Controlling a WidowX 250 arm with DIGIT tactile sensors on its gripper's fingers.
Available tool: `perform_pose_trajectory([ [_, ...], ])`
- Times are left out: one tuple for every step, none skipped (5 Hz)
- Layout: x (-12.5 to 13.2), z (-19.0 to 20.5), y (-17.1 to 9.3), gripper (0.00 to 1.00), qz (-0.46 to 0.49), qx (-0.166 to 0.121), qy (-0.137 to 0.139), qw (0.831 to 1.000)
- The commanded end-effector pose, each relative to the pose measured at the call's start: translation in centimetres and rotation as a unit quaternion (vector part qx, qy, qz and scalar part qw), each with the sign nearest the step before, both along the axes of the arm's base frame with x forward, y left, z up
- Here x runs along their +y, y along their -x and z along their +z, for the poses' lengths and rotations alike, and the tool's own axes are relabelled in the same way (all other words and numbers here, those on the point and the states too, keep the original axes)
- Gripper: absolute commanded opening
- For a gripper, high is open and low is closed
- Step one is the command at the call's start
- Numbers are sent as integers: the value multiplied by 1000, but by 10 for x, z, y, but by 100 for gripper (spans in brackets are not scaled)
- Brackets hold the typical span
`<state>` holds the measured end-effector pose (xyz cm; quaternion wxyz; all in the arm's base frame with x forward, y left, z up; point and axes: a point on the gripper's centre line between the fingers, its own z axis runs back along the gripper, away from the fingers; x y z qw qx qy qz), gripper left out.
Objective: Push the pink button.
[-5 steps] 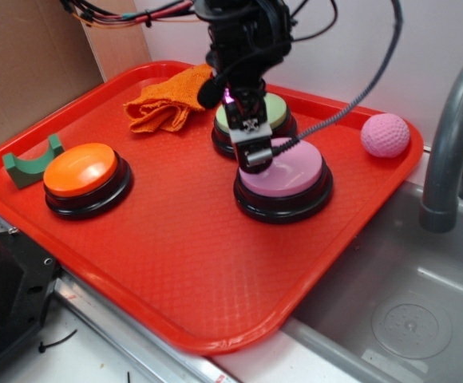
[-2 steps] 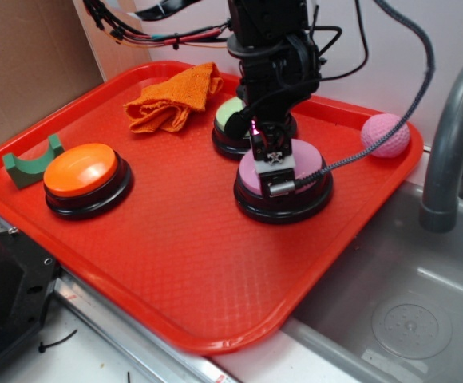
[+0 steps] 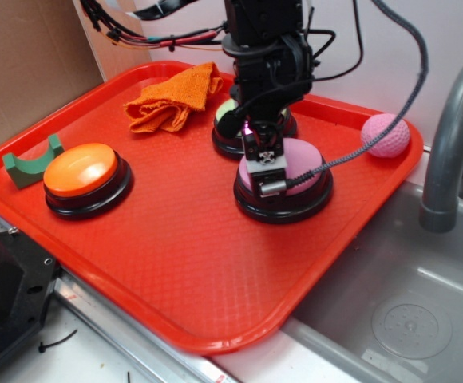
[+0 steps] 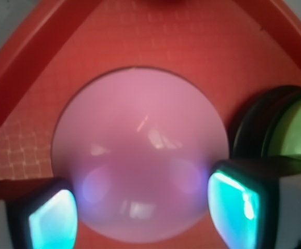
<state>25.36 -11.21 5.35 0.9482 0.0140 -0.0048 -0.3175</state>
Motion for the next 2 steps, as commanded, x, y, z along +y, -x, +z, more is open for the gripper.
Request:
perform_pose_trajectory([
  [1,40,-2,100,33,-31,31,998],
  [1,50,1,100,34,-56,37,997],
])
